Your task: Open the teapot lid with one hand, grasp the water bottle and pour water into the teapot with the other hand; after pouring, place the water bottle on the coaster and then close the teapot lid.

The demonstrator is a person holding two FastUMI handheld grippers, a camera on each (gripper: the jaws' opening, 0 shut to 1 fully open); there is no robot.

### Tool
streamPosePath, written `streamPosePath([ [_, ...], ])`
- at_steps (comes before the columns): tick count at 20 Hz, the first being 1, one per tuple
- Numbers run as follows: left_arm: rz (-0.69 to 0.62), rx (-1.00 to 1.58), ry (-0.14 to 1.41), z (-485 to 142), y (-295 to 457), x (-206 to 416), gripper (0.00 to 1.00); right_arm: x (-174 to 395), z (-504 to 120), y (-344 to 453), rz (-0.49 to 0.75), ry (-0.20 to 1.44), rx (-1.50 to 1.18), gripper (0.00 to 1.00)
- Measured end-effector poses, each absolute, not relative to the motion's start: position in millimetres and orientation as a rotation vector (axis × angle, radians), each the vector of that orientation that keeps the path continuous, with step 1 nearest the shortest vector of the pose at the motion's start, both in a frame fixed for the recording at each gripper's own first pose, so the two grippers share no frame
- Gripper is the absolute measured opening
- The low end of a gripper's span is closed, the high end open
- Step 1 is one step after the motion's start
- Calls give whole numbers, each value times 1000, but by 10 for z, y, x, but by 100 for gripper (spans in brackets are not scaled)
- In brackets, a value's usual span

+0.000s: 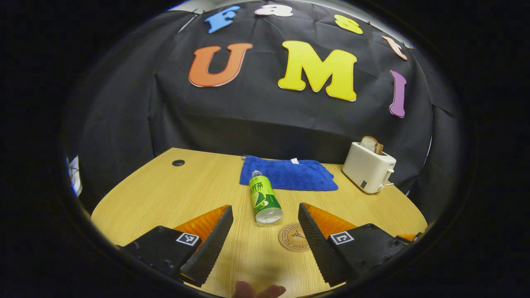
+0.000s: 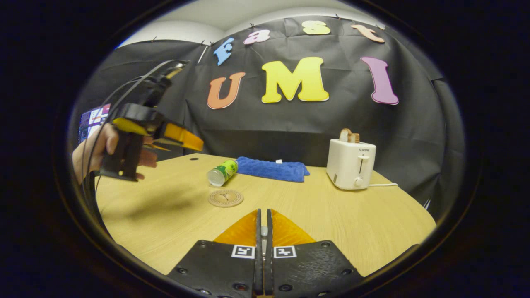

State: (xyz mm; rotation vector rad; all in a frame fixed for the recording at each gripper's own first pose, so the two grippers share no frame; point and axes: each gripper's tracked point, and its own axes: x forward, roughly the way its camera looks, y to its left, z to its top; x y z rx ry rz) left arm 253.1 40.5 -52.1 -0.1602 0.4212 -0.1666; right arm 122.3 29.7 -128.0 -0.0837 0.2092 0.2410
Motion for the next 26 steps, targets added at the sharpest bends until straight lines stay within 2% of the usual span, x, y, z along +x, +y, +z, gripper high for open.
streamPosePath([
  [3, -221, -209, 606, -668, 313, 3046, 96, 1221, -1282, 297, 247, 213, -81, 2],
  [5, -243, -351, 812, -957, 174, 3251, 96, 1221, -1301, 297, 248, 216, -80, 2],
  [7, -211, -447, 998, -1259, 163, 3361, 98, 1223, -1293, 298, 249, 215, -76, 2],
  [12, -162, -372, 1126, -1686, 235, 3474, 96, 1218, -1295, 301, 262, 216, -57, 2],
  [13, -146, -350, 1108, -1682, 257, 3537, 100, 1219, -1298, 299, 263, 213, -56, 2],
  [14, -122, -338, 1093, -1687, 298, 3582, 92, 1220, -1294, 304, 265, 212, -54, 2],
  [15, -96, -330, 1088, -1747, 297, 3583, 90, 1226, -1303, 301, 266, 212, -51, 2],
  [16, -97, -300, 1049, -1648, 320, 3569, 81, 1224, -1298, 302, 268, 214, -47, 2],
  [18, -74, -187, 830, -1275, 427, 3625, 73, 1212, -1293, 305, 274, 216, -44, 2],
  [20, -88, -159, 529, -618, 360, 3510, 71, 1206, -1294, 307, 275, 209, -45, 2],
  [22, -93, -183, 295, -199, 239, 3132, 70, 1206, -1289, 304, 274, 201, -47, 2],
  [26, -167, -141, 37, -221, -43, 2461, 68, 1213, -1290, 301, 271, 198, -30, 2],
])
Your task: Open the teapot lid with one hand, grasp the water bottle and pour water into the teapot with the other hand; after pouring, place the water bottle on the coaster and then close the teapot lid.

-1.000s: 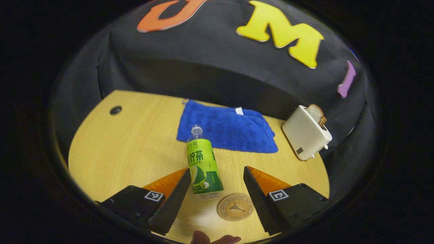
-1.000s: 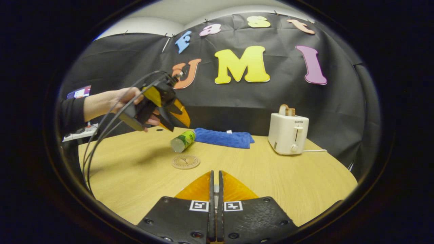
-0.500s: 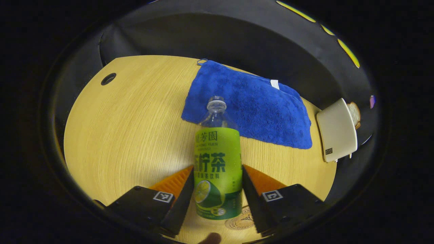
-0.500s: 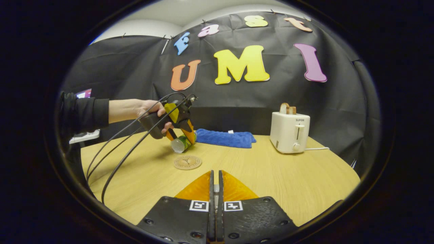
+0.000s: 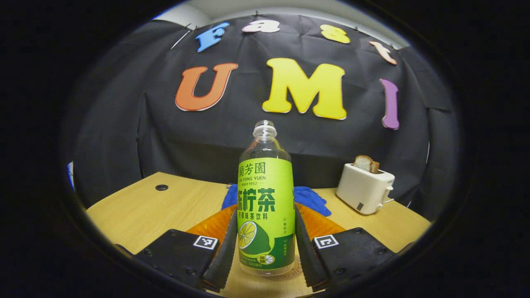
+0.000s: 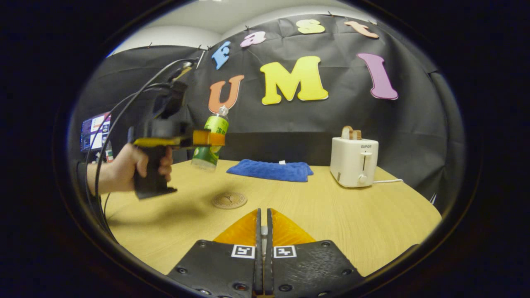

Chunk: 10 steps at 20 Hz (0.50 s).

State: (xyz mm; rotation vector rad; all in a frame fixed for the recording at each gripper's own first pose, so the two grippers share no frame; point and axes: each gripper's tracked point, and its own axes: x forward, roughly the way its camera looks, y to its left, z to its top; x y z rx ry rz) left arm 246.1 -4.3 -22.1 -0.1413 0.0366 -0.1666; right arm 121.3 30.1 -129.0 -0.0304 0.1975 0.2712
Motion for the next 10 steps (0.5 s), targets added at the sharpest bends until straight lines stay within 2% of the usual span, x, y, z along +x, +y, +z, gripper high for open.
streamPosePath([
  [3, -197, -178, -31, -361, -282, 2498, 70, 1205, -1286, 298, 271, 198, -31, 2],
  [7, -174, -192, 84, -731, -354, 2683, 72, 1205, -1287, 301, 273, 204, -12, 2],
  [10, -166, -178, 106, -807, -374, 2762, 72, 1204, -1281, 301, 277, 207, 2, 2],
])
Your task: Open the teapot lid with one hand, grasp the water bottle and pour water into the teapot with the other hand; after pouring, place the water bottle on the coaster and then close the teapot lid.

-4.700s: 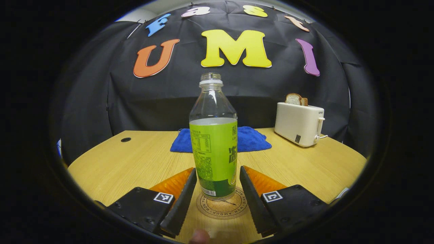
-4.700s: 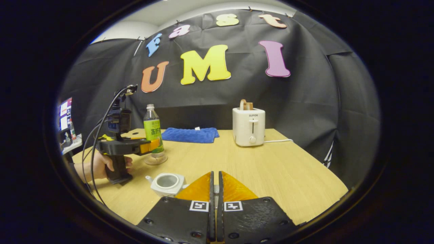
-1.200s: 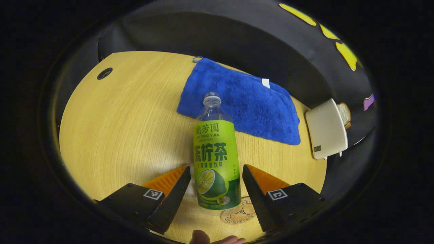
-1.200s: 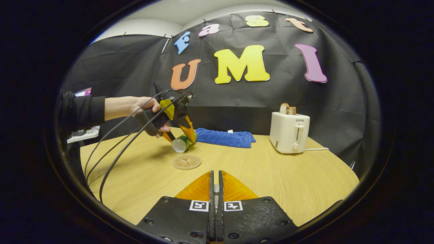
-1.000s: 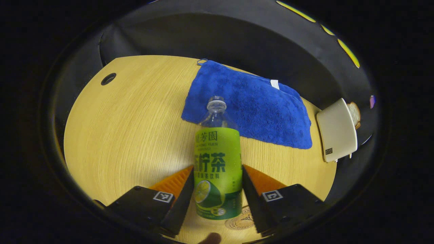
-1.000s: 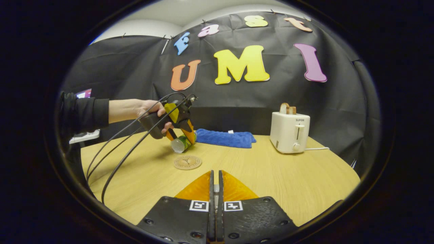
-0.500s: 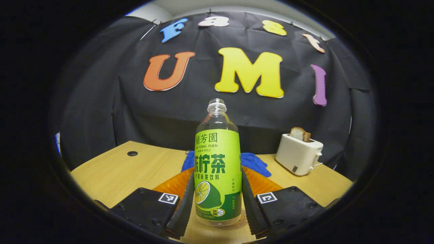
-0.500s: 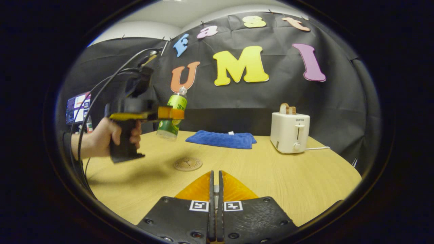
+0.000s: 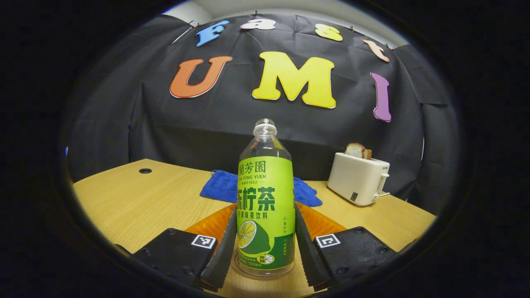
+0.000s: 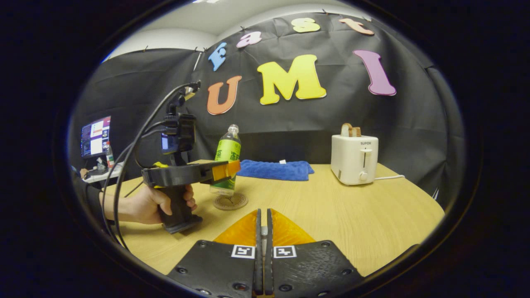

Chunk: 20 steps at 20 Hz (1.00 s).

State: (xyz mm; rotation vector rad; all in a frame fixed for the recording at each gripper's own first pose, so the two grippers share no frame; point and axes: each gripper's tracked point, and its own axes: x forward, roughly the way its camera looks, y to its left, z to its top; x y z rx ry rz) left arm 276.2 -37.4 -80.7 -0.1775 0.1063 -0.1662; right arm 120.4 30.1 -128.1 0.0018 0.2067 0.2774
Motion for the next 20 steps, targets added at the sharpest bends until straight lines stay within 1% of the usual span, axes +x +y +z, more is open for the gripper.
streamPosePath([
  [2, -180, -193, 126, -874, -456, 2745, 73, 1204, -1277, 299, 280, 205, 4, 2],
  [3, -188, -201, 136, -905, -477, 2719, 75, 1203, -1280, 297, 281, 204, 6, 2],
  [7, -195, -200, 124, -763, -382, 2575, 75, 1201, -1277, 304, 285, 206, 11, 2],
  [8, -187, -169, 197, -860, -356, 2521, 74, 1202, -1273, 299, 284, 207, 9, 2],
  [9, -181, -112, 377, -1115, -305, 2367, 74, 1197, -1269, 296, 284, 207, 7, 2],
  [10, -174, -39, 604, -1432, -222, 2153, 74, 1191, -1268, 294, 285, 209, 7, 2],
  [11, -181, 0, 809, -1600, -68, 1750, 74, 1193, -1273, 294, 286, 213, 8, 2],
  [12, -206, -16, 955, -1704, -9, 1397, 75, 1197, -1273, 293, 287, 218, 10, 2],
  [13, -232, -25, 1042, -1738, 12, 1122, 75, 1192, -1279, 294, 288, 220, 13, 2],
  [16, -275, 0, 1146, -1810, 70, 680, 74, 1192, -1272, 290, 290, 220, 29, 2],
  [17, -282, 6, 1166, -1840, 70, 621, 77, 1187, -1279, 293, 289, 221, 32, 2],
  [18, -286, 10, 1173, -1832, 2, 752, 78, 1190, -1275, 292, 288, 219, 34, 2],
  [19, -299, 5, 1182, -1807, 22, 739, 80, 1189, -1279, 294, 288, 220, 33, 2],
  [20, -292, -4, 1183, -1801, 25, 830, 80, 1185, -1279, 294, 288, 219, 31, 1],
])
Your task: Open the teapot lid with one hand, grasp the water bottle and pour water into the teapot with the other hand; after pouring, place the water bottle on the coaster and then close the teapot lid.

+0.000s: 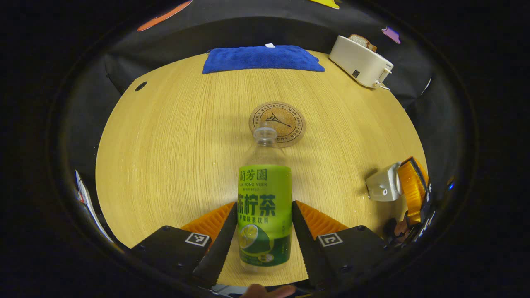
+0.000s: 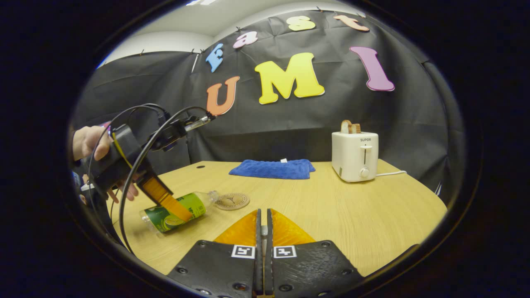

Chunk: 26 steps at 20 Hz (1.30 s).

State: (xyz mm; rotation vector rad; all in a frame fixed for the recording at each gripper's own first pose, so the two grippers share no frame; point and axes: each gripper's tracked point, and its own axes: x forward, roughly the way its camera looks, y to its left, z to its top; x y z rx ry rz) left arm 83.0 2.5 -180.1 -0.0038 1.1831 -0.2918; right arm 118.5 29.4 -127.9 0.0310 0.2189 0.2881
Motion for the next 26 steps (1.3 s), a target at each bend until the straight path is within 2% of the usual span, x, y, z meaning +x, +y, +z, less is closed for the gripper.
streamPosePath([
  [5, -262, 91, 1327, -1908, 104, 1098, 80, 1189, -1279, 290, 286, 219, 33, 2],
  [7, -254, 123, 1312, -1862, 127, 1135, 77, 1186, -1280, 290, 287, 221, 35, 2],
  [9, -246, 136, 1159, -1616, 117, 1309, 72, 1176, -1276, 283, 289, 219, 36, 2],
  [13, -151, -97, 527, -623, 13, 1875, 71, 1146, -1282, 258, 290, 212, 45, 2],
  [15, -126, -188, 318, -373, -27, 1942, 70, 1143, -1269, 260, 289, 211, 42, 2],
  [19, -103, -207, 83, -269, 18, 2150, 71, 1139, -1272, 257, 286, 212, 42, 2],
  [21, -86, -175, 18, -282, 24, 2303, 72, 1134, -1271, 254, 286, 212, 42, 2],
  [26, -109, -142, 8, -487, -188, 2430, 72, 1147, -1269, 244, 287, 213, 46, 2],
])
